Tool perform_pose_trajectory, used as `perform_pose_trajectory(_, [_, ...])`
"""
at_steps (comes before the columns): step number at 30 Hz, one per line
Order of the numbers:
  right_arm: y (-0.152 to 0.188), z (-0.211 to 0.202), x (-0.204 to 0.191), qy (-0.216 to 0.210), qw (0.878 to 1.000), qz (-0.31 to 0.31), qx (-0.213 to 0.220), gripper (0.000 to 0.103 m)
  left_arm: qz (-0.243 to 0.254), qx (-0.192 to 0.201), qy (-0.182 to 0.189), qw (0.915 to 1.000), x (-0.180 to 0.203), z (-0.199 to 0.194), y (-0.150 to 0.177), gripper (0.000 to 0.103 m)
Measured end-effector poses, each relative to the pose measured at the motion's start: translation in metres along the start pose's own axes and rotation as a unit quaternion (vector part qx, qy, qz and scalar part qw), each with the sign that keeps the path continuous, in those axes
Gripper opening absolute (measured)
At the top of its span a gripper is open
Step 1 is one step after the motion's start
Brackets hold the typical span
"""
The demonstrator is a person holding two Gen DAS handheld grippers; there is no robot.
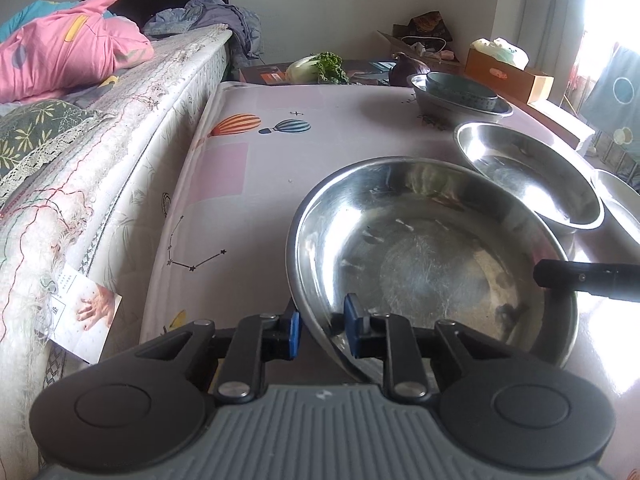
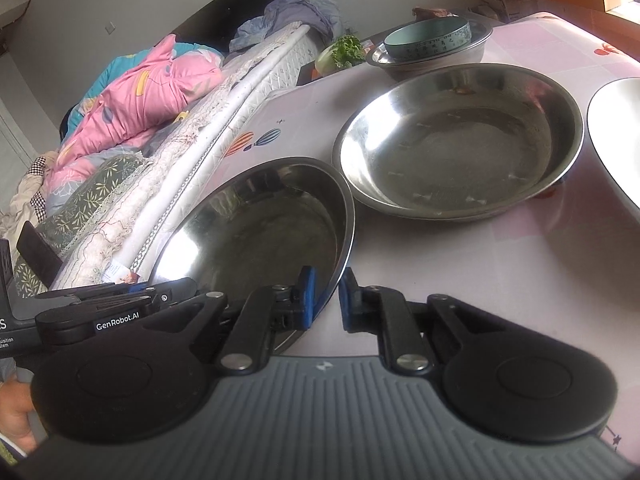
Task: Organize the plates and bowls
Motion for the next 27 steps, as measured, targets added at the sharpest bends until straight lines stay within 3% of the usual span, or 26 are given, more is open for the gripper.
perform_pose_trajectory(12, [0.036,-0.043,0.002,-0.003,1.000,0.000,-0.013,0.015,0.019,-0.034,0.036,0.9986,0.012,-0.028,0.029,0.024])
perform_pose_trajectory(14, [0.039,-0.045,0.002,-0.001,1.000,0.007,-0.016,0.028,0.016,-0.033,0.036,0.9987,0.013,-0.028,0.031,0.025])
perform_pose_trajectory(16, [0.042,-0.051,0.005,0.014,1.000,0.015,-0.011,0.060,0.016,-0.032,0.036,0.9987,0.014,-0.028,0.031,0.028])
perform_pose_trajectory(19, [0.043,-0.064,0.004,0.026,1.000,0.010,0.012,0.081,0.016,-0.029,0.038,0.9987,0.015,-0.028,0.032,0.030])
perform_pose_trajectory(24, [0.036,-0.090,0.000,0.051,0.997,-0.015,0.049,0.101,0.013,-0.030,0.042,0.9986,0.014,-0.028,0.031,0.031])
perform_pose_trajectory(27, [0.031,-0.102,-0.001,0.087,0.994,-0.033,0.058,0.102,0.010,-0.030,0.044,0.9985,0.014,-0.028,0.031,0.031])
Point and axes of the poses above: each gripper's, at about its wrist camera, not at the fingertips, and z roughly the way its jaws point, x to its right, y to its underside, the point moved 3 cm from there along z, roughly the way its jaws point, and after that the axes turned 7 degrees about -z, right-handed, at the moved point
